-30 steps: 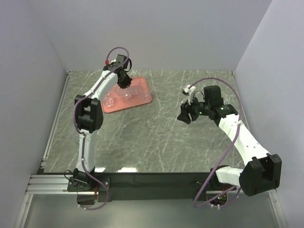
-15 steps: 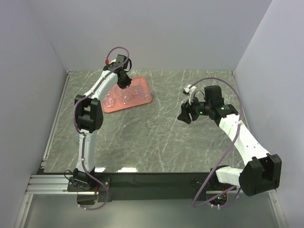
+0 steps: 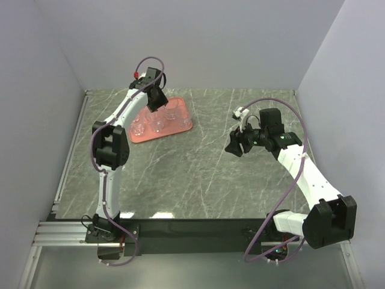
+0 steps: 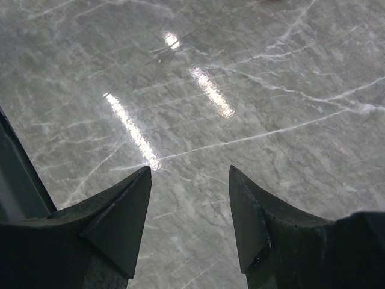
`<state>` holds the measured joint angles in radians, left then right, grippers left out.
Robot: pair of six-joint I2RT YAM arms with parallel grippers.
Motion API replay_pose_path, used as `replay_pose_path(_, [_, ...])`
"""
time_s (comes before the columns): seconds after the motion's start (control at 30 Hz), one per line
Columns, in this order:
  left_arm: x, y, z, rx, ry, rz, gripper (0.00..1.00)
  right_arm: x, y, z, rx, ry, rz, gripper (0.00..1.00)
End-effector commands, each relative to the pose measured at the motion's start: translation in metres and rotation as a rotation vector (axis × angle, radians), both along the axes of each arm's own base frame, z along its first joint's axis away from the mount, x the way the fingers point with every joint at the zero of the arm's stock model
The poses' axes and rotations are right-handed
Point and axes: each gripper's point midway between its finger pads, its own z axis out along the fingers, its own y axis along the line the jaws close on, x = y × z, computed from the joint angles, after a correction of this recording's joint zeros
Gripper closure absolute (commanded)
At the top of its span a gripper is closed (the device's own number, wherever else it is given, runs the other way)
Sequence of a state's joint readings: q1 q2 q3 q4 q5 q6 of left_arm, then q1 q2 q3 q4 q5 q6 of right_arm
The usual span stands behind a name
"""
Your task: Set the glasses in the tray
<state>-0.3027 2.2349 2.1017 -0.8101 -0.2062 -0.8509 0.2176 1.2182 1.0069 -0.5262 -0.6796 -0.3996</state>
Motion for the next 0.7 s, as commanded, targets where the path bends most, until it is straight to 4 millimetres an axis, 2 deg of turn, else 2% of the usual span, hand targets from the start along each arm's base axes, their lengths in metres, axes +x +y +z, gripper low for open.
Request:
replay_pose_path(0.0, [0.003, -0.010, 0.095, -0.042, -0.234, -0.089, 0.50, -0.002, 0.000, 0.011, 0.016, -0.042, 0.011, 0.39])
replay_pose_path(0.13, [-0.021, -0.008, 0.123, -0.055, -0.309, -0.153, 0.44, -0.002, -0.001, 0.011, 0.018, -0.041, 0.009, 0.39])
replay_pose_path(0.2, [-0.033, -0.004, 0.130, -0.049, -0.329, -0.171, 0.40, -0.002, -0.002, 0.012, 0.018, -0.044, 0.008, 0.39])
replay_pose_path(0.23, [-0.047, 0.000, 0.136, -0.051, -0.349, -0.179, 0.38, -0.002, -0.002, 0.013, 0.018, -0.047, 0.010, 0.39])
replay_pose_path(0.27, [-0.055, 0.002, 0.138, -0.045, -0.360, -0.191, 0.34, -0.002, -0.002, 0.013, 0.018, -0.051, 0.008, 0.39])
replay_pose_path(0.3, [-0.068, 0.008, 0.119, -0.032, -0.327, -0.187, 0.32, -0.003, -0.002, 0.013, 0.019, -0.049, 0.011, 0.39])
replay_pose_path(0.33, [-0.081, 0.015, 0.142, -0.040, -0.387, -0.178, 0.29, -0.003, -0.002, 0.013, 0.020, -0.050, 0.010, 0.39])
replay_pose_path(0.37, [-0.090, 0.019, 0.146, -0.042, -0.406, -0.173, 0.25, -0.002, -0.003, 0.014, 0.020, -0.050, 0.009, 0.39])
replay_pose_path(0.47, [-0.129, 0.043, 0.149, -0.035, -0.433, -0.113, 0.16, -0.003, -0.003, 0.016, 0.023, -0.055, 0.011, 0.39])
replay_pose_path(0.5, [-0.141, 0.053, 0.132, -0.026, -0.400, -0.089, 0.14, -0.004, -0.002, 0.015, 0.024, -0.055, 0.014, 0.39])
replay_pose_path(0.53, [-0.156, 0.062, 0.148, -0.034, -0.447, -0.065, 0.13, -0.004, -0.003, 0.017, 0.026, -0.058, 0.014, 0.39])
replay_pose_path(0.67, [-0.196, 0.094, 0.130, -0.065, -0.415, 0.075, 0.10, -0.005, -0.001, 0.017, 0.028, -0.058, 0.021, 0.38])
